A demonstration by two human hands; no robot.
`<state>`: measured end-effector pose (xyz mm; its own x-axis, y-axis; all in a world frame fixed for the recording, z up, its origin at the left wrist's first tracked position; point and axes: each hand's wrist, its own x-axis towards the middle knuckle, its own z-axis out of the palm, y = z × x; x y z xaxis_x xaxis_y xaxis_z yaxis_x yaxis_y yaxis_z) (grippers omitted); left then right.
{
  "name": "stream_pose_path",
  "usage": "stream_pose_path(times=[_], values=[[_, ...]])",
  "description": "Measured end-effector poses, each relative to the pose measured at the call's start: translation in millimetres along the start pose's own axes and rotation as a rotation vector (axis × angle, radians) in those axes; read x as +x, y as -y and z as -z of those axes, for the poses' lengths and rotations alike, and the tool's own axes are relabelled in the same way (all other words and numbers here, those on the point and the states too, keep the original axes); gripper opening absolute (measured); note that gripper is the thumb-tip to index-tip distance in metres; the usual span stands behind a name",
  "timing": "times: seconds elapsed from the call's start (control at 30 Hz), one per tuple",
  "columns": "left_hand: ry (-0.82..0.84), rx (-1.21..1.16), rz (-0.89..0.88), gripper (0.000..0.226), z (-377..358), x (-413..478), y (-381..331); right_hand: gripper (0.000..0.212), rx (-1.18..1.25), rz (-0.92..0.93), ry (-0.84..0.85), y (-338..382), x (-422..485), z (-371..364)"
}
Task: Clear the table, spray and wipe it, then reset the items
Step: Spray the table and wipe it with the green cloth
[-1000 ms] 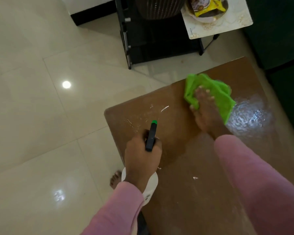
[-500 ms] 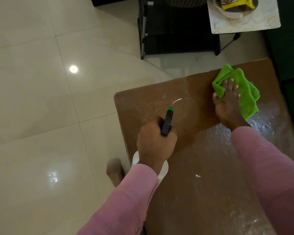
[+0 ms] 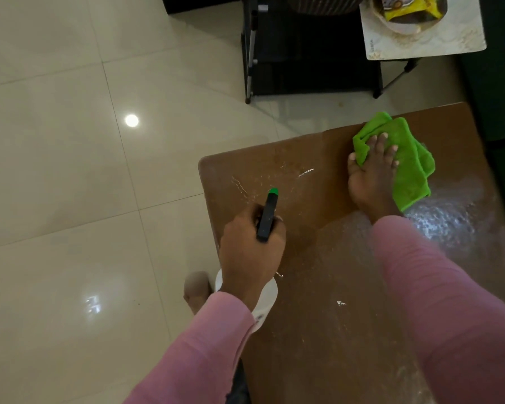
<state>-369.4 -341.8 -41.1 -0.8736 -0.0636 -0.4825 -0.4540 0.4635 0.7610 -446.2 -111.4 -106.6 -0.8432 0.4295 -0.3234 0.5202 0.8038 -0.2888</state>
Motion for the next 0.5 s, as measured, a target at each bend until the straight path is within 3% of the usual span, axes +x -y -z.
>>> stream_pose_path(times=[0.17, 0.23, 0.3, 0.37, 0.5], values=[[-0.056, -0.004, 0.062, 0.017, 12, -15, 19, 0.066, -0.177, 0.428, 0.106, 59, -51, -42], [-0.049, 0.000, 0.094, 0.015, 18, -19, 25, 0.071, -0.283, 0.646, 0.182, 59, -68, -48], [-0.044, 0.025, 0.115, 0.015, 26, -22, 30, 0.079, -0.323, 0.724, 0.213, 42, -66, -40], [-0.038, 0.022, 0.138, 0.013, 33, -23, 34, 0.074, -0.270, 0.590, 0.161, 24, -55, -28], [-0.037, 0.013, 0.162, 0.012, 40, -19, 37, 0.063, -0.082, 0.136, 0.061, 48, -33, -27]])
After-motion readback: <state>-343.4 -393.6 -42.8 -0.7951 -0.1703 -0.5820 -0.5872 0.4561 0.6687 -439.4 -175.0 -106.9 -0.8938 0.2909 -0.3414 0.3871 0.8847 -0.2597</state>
